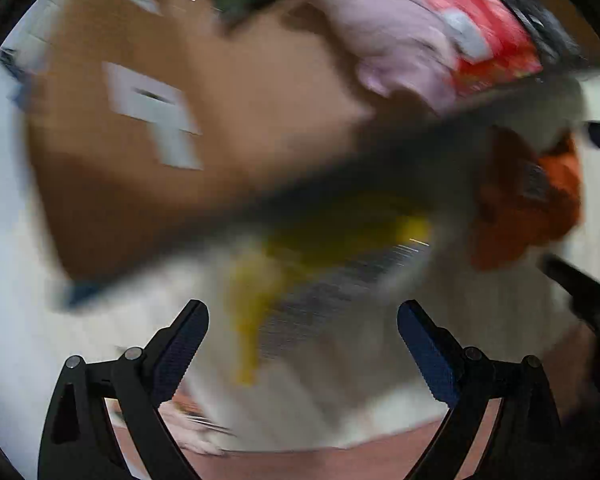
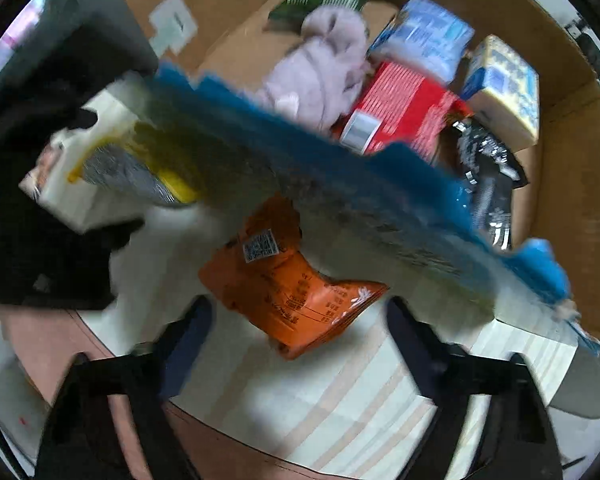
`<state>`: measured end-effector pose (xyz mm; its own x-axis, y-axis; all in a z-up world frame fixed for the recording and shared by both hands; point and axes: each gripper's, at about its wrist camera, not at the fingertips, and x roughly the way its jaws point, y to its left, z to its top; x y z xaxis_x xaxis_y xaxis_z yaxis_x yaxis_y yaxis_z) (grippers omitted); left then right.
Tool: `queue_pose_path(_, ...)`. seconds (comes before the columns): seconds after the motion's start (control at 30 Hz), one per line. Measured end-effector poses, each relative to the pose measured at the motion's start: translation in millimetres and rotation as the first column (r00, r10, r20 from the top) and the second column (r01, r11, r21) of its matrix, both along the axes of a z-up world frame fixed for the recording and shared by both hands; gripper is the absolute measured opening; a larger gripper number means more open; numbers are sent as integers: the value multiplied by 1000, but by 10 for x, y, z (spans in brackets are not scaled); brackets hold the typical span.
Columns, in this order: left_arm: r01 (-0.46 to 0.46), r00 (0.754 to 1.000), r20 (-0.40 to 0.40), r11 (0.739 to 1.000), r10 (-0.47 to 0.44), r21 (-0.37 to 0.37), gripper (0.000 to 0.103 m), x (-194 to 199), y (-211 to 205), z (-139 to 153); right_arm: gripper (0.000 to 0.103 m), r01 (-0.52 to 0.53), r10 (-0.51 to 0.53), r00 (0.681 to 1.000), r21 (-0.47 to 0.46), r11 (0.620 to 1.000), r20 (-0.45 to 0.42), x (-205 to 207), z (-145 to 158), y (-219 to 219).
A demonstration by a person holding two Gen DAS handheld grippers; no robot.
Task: Organize soft objects
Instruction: 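Move the left tool to the yellow-silver sponge and grasp it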
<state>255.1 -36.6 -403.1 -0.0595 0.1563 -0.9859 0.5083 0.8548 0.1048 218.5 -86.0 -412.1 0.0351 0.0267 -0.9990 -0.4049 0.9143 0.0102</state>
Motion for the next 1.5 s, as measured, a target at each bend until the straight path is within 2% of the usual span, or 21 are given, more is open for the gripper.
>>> queue_pose_path(0.1, -10, 995, -103, 997, 2, -77, 97, -143, -71, -39, 62, 29, -26, 996, 41, 999, -83, -54, -54, -48)
queue_pose_path(0.2, 3, 989, -144, 994, -19, -113, 97, -310, -94, 26, 62, 56, -39, 987, 107, 993, -159, -138, -30, -127)
queue_pose_path(0.27, -12, 994, -114, 995, 1, -97, 97, -337, -28, 117, 62, 58, -44, 990, 107, 993, -132, -151, 50, -159)
queue_pose_path(0.43, -21, 997, 68, 1000, 22, -14, 97, -191, 161, 348, 67, -61, 61, 998, 21, 998, 16, -98, 173, -17)
queue_pose_path(0.6, 7, 995, 102, 999, -12, 48, 97, 123, 123, 193, 69, -136, 138, 989, -44, 990, 44, -46, -4, 188)
queue_pose_path(0.73, 11, 999, 51, 1000, -12, 25, 97, 291, 25, 16, 66, -102, 103, 995, -20, 995, 13, 22, -36, 162)
queue_pose_path(0.77, 12, 999, 52, 1000, -12, -2, 97, 320, -3, 4, 64, -96, 96, 995, -14, 995, 0, 31, -28, 146)
queue_pose_path(0.8, 12, 999, 47, 1000, -11, -19, 91, 358, -54, -19, 60, -91, 90, 996, -10, 996, -13, 33, -19, 127)
queue_pose_path(0.83, 1, 1000, 29, 999, 0, -41, 74, 380, -82, -33, 56, -85, 85, 996, -13, 996, -26, 54, -3, 83)
queue_pose_path(0.87, -23, 1000, -2, 997, 23, -68, 63, 404, -101, -50, 45, -78, 77, 996, -25, 997, -38, 59, 2, -13)
queue_pose_path(0.9, -38, 999, -17, 996, 37, -81, 52, 418, -114, -63, 44, -64, 62, 997, -33, 997, -55, 54, -13, -54)
queue_pose_path(0.93, -62, 998, -30, 993, 60, -98, 52, 435, -124, -69, 44, -41, 40, 996, -19, 999, -75, 40, -31, -102)
queue_pose_path(1.03, -119, 993, -30, 985, 116, -121, 49, 431, -124, -68, 33, 17, -15, 989, 14, 1000, -149, 29, -106, -262)
queue_pose_path(1.13, -231, 971, -90, 962, 220, -143, 47, 336, -62, -76, 32, 65, -54, 977, 48, 997, -208, -12, -145, -408)
queue_pose_path(1.2, -282, 957, -110, 948, 268, -149, 47, 256, -48, -58, 33, 75, -57, 979, 86, 994, -195, -30, -69, -488)
queue_pose_path(1.23, -317, 946, -125, 936, 300, -155, 47, 195, -31, -50, 34, 68, -52, 986, 100, 993, -160, -32, 8, -518)
queue_pose_path(1.27, -347, 934, -142, 923, 326, -164, 47, 131, 1, -55, 40, 50, -37, 991, 103, 993, -129, -62, 66, -595)
queue_pose_path(1.3, -387, 919, -147, 908, 365, -161, 47, 68, 42, -62, 53, 12, -6, 997, 89, 996, -76, -70, 143, -594)
queue_pose_path(1.37, -426, 903, -129, 892, 409, -150, 47, 60, 86, -67, 67, -73, 72, 997, 33, 997, 28, -106, 241, -564)
queue_pose_path(1.43, -484, 874, -129, 864, 469, -140, 47, 28, 227, -123, 67, -170, 175, 979, -46, 984, 109, -123, 281, -466)
queue_pose_path(1.5, -519, 854, -119, 842, 506, -146, 47, 2, 327, -144, 67, -258, 273, 952, -113, 959, 136, -126, 229, -334)
